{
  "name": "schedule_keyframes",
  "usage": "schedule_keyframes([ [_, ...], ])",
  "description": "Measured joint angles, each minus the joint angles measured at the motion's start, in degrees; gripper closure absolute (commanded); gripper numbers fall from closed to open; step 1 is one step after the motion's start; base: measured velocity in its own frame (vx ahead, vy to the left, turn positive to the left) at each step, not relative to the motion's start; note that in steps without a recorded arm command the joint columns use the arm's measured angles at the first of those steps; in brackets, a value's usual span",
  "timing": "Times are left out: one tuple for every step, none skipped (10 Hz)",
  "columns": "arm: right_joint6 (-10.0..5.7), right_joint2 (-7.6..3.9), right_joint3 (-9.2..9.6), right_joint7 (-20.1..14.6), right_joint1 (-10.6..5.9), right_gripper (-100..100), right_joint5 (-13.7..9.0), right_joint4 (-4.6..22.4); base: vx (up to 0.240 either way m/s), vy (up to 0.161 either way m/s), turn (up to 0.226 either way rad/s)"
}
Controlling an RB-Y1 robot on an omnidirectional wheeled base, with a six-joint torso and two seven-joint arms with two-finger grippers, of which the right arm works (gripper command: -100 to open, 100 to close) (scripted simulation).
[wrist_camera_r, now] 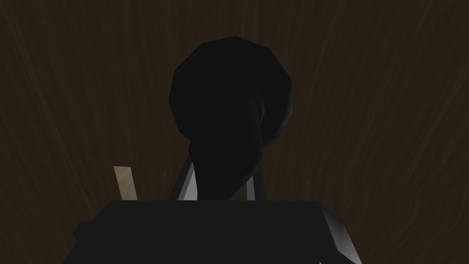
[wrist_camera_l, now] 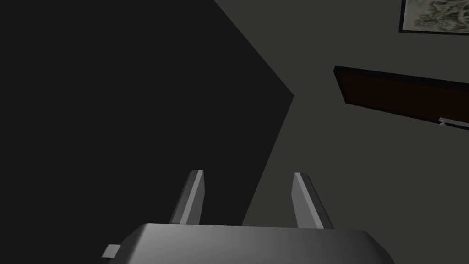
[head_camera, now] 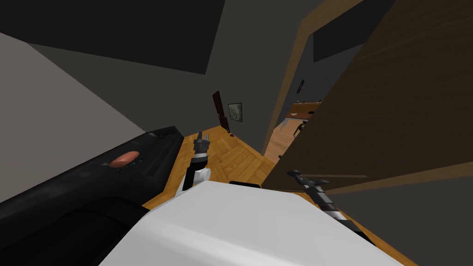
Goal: Pull the door open
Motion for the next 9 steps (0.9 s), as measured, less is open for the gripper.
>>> schedule_keyframes([
  [-0.10, 0.01, 0.01, -0.1, -0.04, 100, 0.1, 0.3, -0.184, -0.075, 0.164],
  [-0.28, -0.02, -0.01, -0.2, -0.20, 100, 0.3, 0.5, -0.195, -0.061, 0.142],
  [-0.66, -0.10, -0.04, -0.2, -0.58, 100, 0.4, 1.0, -0.216, -0.057, 0.145],
  [-0.90, -0.20, -0.13, -0.3, -0.73, 100, 0.6, 1.2, -0.212, -0.072, 0.146],
  [-1.21, -0.27, -0.16, -0.4, -0.85, 100, 0.7, 1.5, -0.177, -0.078, 0.146],
  [-1.60, -0.27, -0.15, -0.5, -0.94, 100, 1.0, 2.0, -0.185, -0.066, 0.135],
  [-1.97, -0.31, -0.18, -0.5, -1.04, 100, 1.2, 2.4, -0.195, -0.068, 0.158],
  [-2.25, -0.36, -0.23, -0.6, -1.16, 100, 1.3, 2.7, -0.217, -0.062, 0.179],
  [-2.93, -0.50, -0.30, -0.6, -1.76, 100, 1.5, 3.9, -0.214, -0.050, 0.139],
])
